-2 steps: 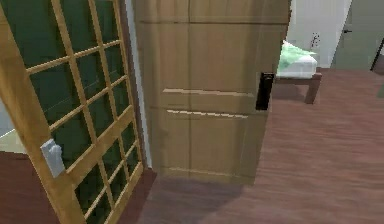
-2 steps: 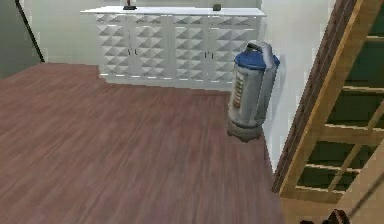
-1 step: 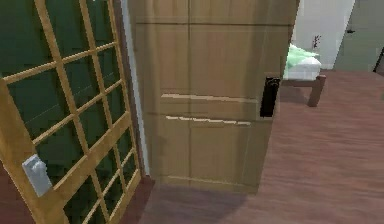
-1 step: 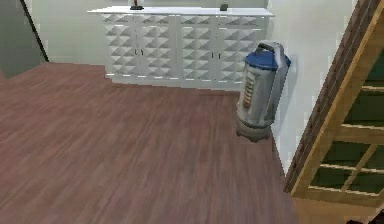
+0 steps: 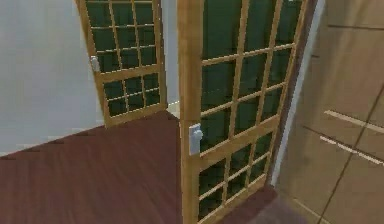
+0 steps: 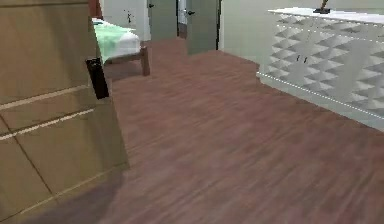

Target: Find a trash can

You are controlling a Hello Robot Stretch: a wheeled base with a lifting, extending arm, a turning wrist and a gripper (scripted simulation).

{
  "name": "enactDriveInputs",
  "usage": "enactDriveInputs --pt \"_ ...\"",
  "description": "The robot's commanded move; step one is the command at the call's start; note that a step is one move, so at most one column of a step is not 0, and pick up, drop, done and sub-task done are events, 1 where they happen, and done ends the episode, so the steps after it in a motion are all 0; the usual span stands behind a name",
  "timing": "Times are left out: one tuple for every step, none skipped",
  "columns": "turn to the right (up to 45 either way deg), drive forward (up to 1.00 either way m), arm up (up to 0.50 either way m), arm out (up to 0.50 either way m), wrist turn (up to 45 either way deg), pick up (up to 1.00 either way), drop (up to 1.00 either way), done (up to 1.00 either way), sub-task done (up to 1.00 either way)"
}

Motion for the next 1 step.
enactDriveInputs --pt "-33.0 0.00 0.00 0.00 0.0 0.00 0.00 0.00 0.00"
